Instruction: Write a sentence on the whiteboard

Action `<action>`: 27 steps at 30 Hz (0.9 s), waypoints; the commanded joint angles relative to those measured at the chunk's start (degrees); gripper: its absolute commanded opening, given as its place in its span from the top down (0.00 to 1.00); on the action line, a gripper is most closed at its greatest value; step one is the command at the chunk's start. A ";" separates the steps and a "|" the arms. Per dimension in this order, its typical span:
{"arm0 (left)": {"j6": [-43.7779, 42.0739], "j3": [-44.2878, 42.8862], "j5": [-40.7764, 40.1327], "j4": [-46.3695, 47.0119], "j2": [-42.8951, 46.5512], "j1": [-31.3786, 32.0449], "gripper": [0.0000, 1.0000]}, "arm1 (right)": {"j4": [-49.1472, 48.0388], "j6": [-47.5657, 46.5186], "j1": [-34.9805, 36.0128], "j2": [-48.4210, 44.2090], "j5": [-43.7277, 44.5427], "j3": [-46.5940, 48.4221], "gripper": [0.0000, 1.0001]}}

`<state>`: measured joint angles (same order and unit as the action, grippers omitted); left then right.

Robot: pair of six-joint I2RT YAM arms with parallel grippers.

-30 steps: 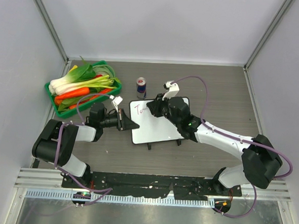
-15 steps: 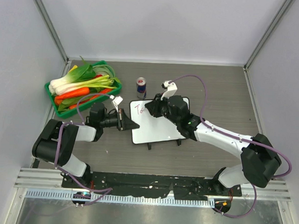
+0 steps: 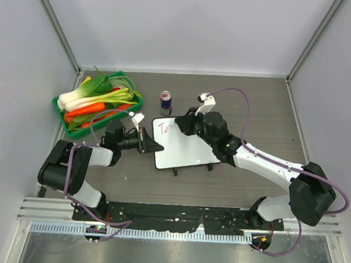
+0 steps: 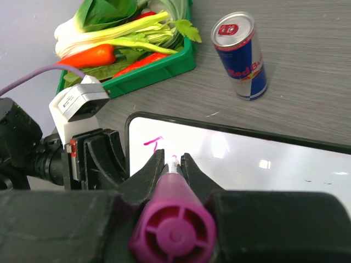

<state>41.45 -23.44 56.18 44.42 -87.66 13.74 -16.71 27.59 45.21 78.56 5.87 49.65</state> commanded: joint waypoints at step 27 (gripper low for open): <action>-1.73 -0.55 -3.27 -2.68 -1.73 -0.20 1.00 | -3.59 0.35 -1.35 3.35 0.29 -0.08 0.99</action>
<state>41.56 -23.46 56.40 44.51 -88.05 13.74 -18.92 27.97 44.01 80.71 6.48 48.69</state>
